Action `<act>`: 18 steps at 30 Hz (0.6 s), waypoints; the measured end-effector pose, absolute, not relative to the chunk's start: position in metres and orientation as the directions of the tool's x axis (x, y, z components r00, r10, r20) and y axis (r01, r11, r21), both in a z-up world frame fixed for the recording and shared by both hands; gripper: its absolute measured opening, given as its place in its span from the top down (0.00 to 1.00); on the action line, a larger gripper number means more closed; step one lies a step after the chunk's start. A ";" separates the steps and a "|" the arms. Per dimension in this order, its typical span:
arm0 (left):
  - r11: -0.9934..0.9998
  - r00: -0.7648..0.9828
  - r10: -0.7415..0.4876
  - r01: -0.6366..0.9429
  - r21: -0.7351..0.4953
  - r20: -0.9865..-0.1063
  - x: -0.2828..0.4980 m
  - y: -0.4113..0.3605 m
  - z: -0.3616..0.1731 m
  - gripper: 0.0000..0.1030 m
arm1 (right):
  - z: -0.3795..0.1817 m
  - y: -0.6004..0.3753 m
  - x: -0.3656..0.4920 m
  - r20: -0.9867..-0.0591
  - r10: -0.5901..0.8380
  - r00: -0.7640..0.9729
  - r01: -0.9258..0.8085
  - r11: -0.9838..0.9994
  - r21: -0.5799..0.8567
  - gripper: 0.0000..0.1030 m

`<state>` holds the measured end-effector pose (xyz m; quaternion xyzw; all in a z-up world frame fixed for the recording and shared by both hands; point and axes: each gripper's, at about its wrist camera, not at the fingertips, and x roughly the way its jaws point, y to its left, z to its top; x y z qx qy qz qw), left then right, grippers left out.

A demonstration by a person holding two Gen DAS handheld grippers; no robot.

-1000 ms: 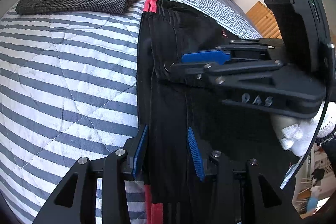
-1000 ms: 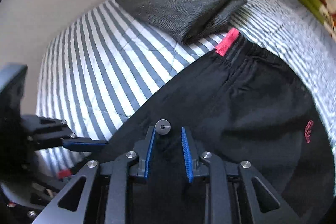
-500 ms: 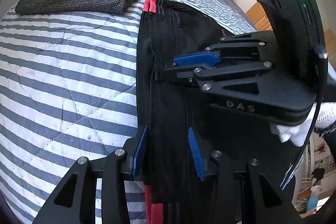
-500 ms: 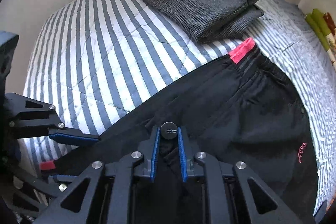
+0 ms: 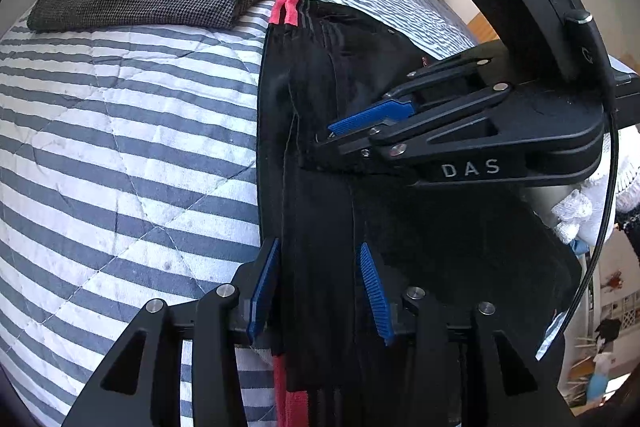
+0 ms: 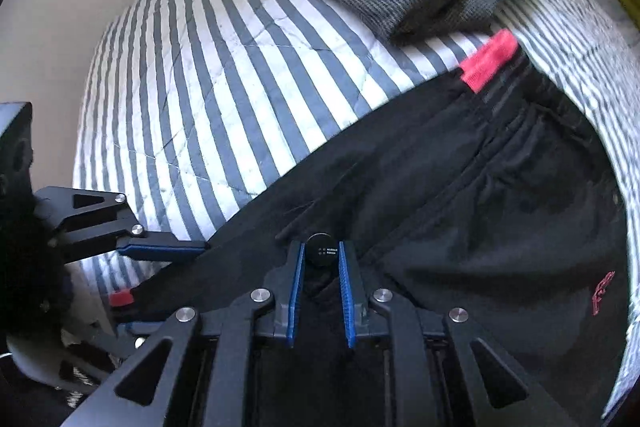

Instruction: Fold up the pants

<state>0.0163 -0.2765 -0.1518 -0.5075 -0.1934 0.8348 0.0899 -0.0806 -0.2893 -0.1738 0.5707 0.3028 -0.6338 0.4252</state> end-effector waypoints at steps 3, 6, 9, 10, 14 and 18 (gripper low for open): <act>-0.906 -0.469 0.351 0.048 -0.420 -0.810 0.016 -0.277 -0.152 0.57 | -0.174 -0.291 -0.087 -0.979 -0.202 0.001 0.866 -0.490 0.102 0.85; -0.908 -0.469 0.349 0.047 -0.417 -0.811 0.016 -0.277 -0.152 0.57 | -0.176 -0.295 -0.095 -0.978 -0.207 0.005 0.844 -0.524 0.116 0.85; -0.907 -0.468 0.350 0.047 -0.418 -0.812 0.015 -0.277 -0.152 0.57 | -0.173 -0.292 -0.095 -0.976 -0.215 0.028 0.834 -0.533 0.141 0.85; -0.907 -0.467 0.350 0.049 -0.419 -0.812 0.015 -0.277 -0.152 0.57 | -0.171 -0.291 -0.097 -0.975 -0.218 0.040 0.833 -0.532 0.153 0.86; -0.909 -0.468 0.347 0.046 -0.415 -0.812 0.016 -0.277 -0.151 0.57 | -0.157 -0.284 -0.097 -0.960 -0.257 0.114 0.815 -0.528 0.239 0.86; -0.906 -0.468 0.350 0.051 -0.420 -0.811 0.015 -0.278 -0.152 0.56 | -0.177 -0.291 -0.092 -0.974 -0.189 0.121 0.834 -0.513 0.203 0.86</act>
